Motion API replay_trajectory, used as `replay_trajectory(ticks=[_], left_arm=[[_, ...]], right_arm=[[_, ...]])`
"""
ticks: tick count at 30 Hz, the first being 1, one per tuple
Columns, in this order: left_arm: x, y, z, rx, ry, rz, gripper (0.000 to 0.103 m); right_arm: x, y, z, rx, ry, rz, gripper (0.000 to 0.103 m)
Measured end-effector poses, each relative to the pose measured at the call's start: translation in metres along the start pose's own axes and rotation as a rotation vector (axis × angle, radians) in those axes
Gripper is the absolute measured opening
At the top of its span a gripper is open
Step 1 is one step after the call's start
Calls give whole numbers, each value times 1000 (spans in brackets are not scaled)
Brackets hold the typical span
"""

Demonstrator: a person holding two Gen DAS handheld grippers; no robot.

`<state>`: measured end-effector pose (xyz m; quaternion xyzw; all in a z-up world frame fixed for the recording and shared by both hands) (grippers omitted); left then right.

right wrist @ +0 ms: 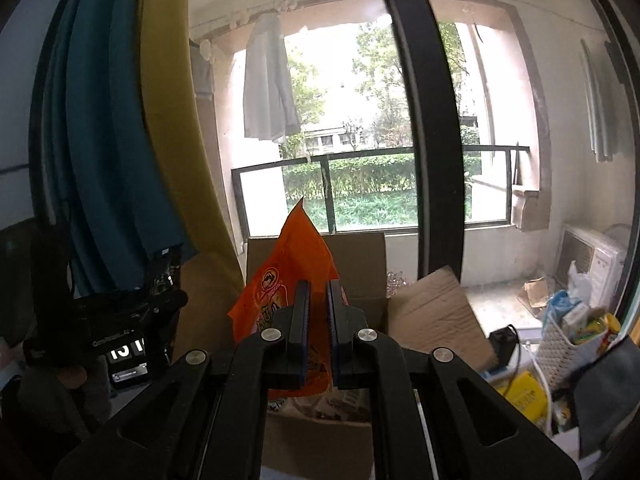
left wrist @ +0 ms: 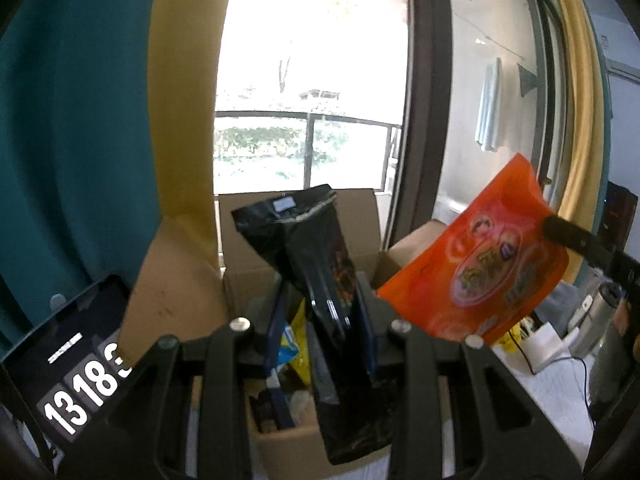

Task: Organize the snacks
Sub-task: 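Carry the black bag and orange chip bag over the cardboard box, then open both grippers to drop the bags into the box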

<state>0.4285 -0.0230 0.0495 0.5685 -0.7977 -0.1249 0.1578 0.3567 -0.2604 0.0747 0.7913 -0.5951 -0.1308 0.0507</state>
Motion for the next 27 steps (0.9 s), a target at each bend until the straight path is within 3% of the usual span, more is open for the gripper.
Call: replay_trajectory(ticks=[5, 9, 13, 16, 18, 21, 27], left_arm=[[-12, -32, 2, -21, 20, -4, 33], [-15, -59, 10, -100, 24, 2, 35], [-16, -69, 17, -135, 26, -15, 51], [-18, -68, 16, -130, 36, -20, 53], [-18, -67, 16, -132, 34, -34, 53], [-19, -64, 15, -126, 44, -38, 53], [-9, -48, 15, -111, 44, -26, 59]], right_arm=[[-10, -43, 16, -56, 13, -9, 9], [-12, -81, 36, -122, -12, -11, 9], [-12, -119, 68, -277, -63, -23, 10], [-13, -130, 84, -366, -57, -20, 29], [-12, -126, 88, -369, -59, -7, 41], [-5, -112, 86, -363, -75, 9, 49], [7, -84, 78, -325, -100, 18, 52]])
Point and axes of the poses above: each gripper's, at about its wrist camera, not at the fingertips, and y roughly against the way its jaws point, x to its right, z to its underside, the point moved 3 cm from there along -y, roughly the way its jaws point, and after that the axes turned 1 degree about z, right-handed, at the moved point
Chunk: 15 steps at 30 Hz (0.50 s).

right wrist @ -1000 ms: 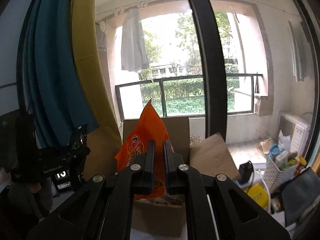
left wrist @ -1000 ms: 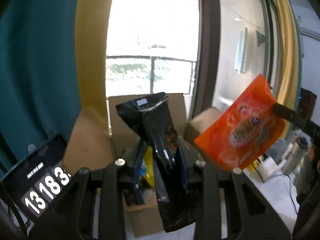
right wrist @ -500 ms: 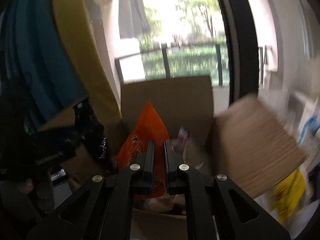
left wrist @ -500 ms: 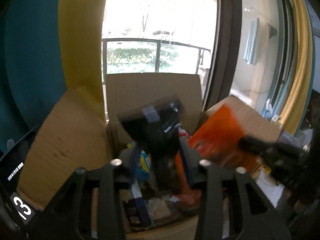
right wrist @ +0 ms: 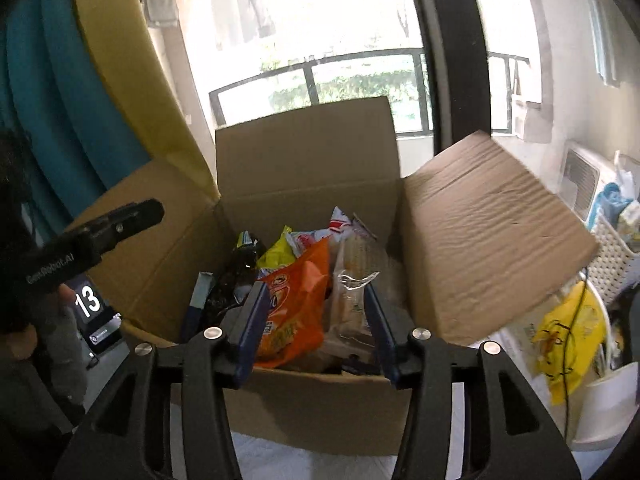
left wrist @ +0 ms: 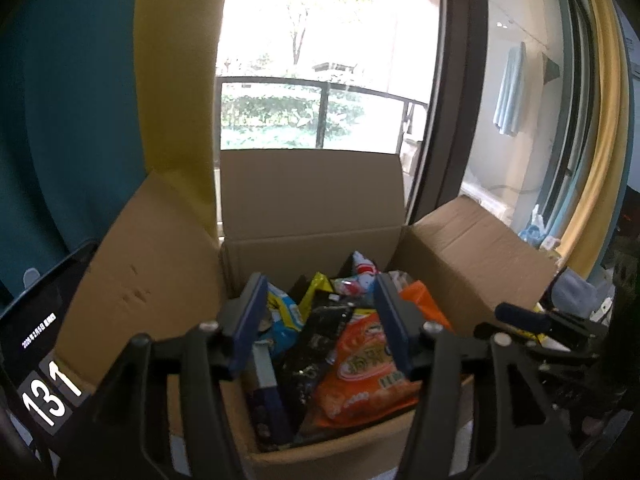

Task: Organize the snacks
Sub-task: 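Open both grippers to drop the bags into the box, then move both tools from the box back to the remaining snacks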

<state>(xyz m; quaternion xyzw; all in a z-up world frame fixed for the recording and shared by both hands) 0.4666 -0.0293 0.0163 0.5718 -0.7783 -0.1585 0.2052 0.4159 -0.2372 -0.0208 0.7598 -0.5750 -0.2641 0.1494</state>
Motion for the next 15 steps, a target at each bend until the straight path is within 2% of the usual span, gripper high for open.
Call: replay_trajectory(ticks=[7, 15], left_arm=[[20, 22, 4, 0, -50, 2, 63], [28, 58, 11, 20, -39, 0, 75]], right_arm=[[3, 25, 3, 23, -2, -20, 53], [0, 52, 9, 42, 4, -53, 53]])
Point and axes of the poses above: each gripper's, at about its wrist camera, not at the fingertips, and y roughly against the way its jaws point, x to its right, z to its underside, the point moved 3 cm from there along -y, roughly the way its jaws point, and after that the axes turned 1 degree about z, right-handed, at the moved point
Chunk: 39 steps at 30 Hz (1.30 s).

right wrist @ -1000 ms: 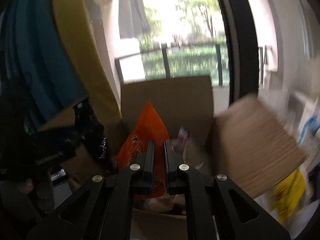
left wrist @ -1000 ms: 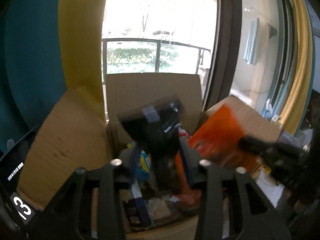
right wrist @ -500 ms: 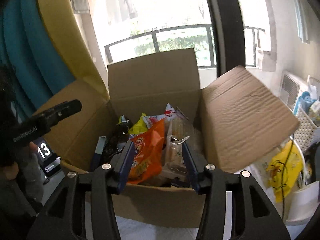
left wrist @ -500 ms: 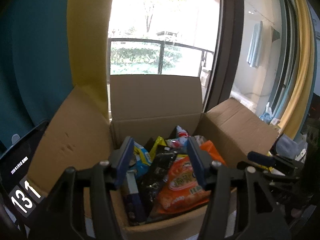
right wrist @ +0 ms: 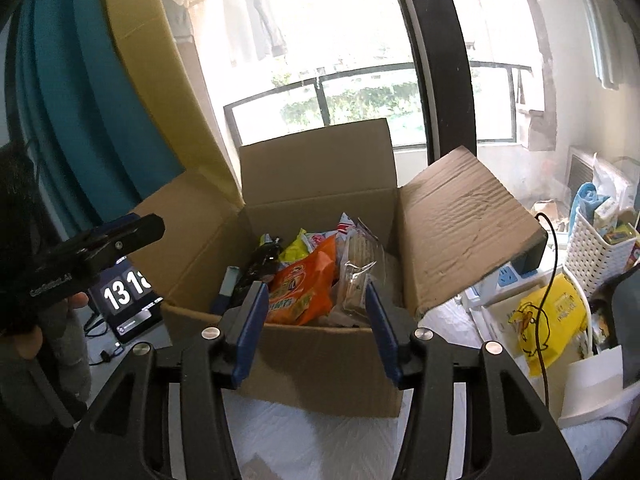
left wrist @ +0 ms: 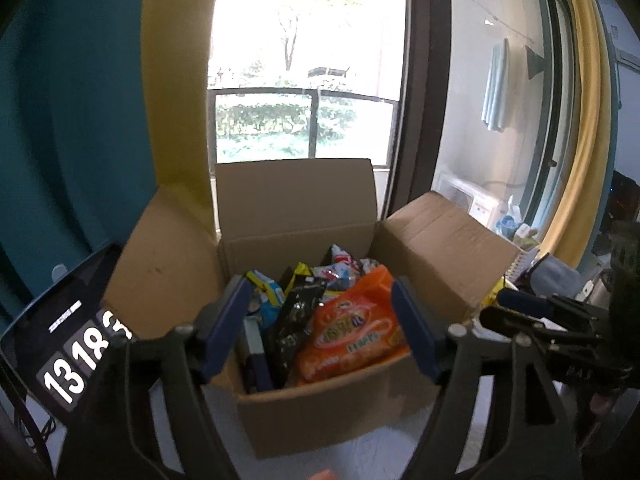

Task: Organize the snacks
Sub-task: 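Move both tools from the box back to the remaining snacks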

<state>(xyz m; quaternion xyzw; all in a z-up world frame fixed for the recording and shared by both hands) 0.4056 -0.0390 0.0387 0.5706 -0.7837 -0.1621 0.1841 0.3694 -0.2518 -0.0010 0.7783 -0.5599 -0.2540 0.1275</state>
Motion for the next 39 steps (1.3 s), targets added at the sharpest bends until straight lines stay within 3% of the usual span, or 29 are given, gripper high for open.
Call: replay_trajectory(ticks=[20, 39], left_arm=[[32, 86, 35, 40, 2, 6, 80], [53, 122, 107, -24, 23, 16, 80]], right_arm=[[-23, 74, 34, 36, 72, -54, 60], [-32, 116, 93, 8, 100, -80, 62]])
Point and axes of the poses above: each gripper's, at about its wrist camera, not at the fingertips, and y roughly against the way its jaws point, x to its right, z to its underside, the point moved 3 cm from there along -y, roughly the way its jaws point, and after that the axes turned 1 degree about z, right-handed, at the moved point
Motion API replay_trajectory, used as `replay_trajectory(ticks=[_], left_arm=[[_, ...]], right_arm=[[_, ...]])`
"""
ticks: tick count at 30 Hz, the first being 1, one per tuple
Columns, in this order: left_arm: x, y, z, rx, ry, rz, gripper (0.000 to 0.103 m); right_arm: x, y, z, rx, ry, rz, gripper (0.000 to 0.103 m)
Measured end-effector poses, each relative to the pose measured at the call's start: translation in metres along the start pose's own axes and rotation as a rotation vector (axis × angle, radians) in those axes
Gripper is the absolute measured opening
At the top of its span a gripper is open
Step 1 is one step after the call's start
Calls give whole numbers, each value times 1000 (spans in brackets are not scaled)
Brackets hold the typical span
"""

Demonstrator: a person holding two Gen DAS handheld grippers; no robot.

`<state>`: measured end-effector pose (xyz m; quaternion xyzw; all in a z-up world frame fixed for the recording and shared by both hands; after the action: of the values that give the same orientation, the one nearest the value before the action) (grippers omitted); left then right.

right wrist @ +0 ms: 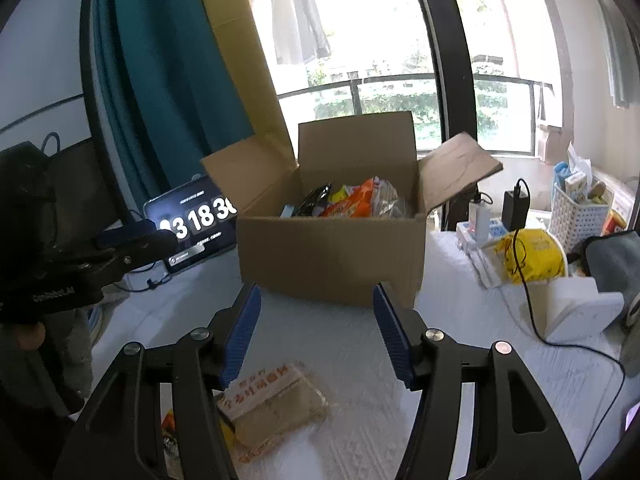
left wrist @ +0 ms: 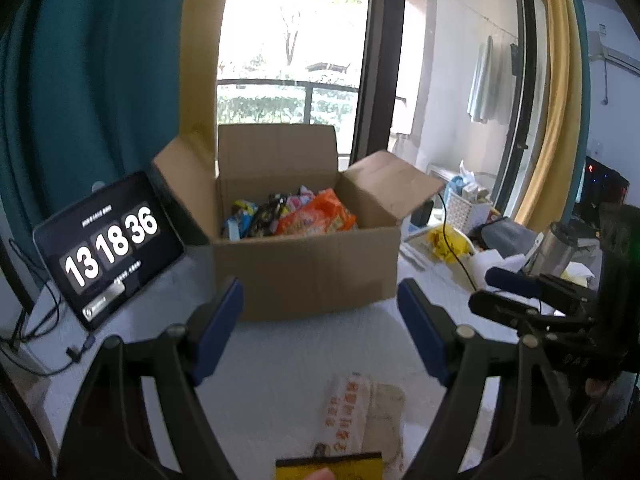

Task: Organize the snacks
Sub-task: 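Move both tools from the box back to the remaining snacks, then grasp the yellow snack bag with left while right grasps the clear bread packet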

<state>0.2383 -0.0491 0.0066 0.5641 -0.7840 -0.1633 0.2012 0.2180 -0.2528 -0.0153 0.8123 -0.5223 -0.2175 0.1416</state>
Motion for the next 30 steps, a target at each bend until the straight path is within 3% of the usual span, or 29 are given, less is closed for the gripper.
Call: replay_trajectory(ticks=[7, 18, 30], left_arm=[[2, 7, 26, -37, 0, 6, 80], [-1, 20, 69, -98, 26, 22, 80], [-16, 33, 117, -155, 66, 22, 80]], right_arm=[[-14, 5, 24, -28, 24, -22, 65], [-33, 16, 60, -67, 56, -60, 79], [-41, 15, 114, -191, 44, -107, 83]])
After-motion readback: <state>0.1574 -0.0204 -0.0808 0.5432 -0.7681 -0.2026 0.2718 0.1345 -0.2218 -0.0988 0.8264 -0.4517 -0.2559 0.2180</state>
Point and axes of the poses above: each gripper's, at about its wrist camera, not at the fingertips, and y roughly against the way its jaws point, x to its right, z to its underside, the point moved 3 cm from there along -y, roughly the way its jaws point, and after that the axes turned 1 degree about z, right-handed, at the moved point
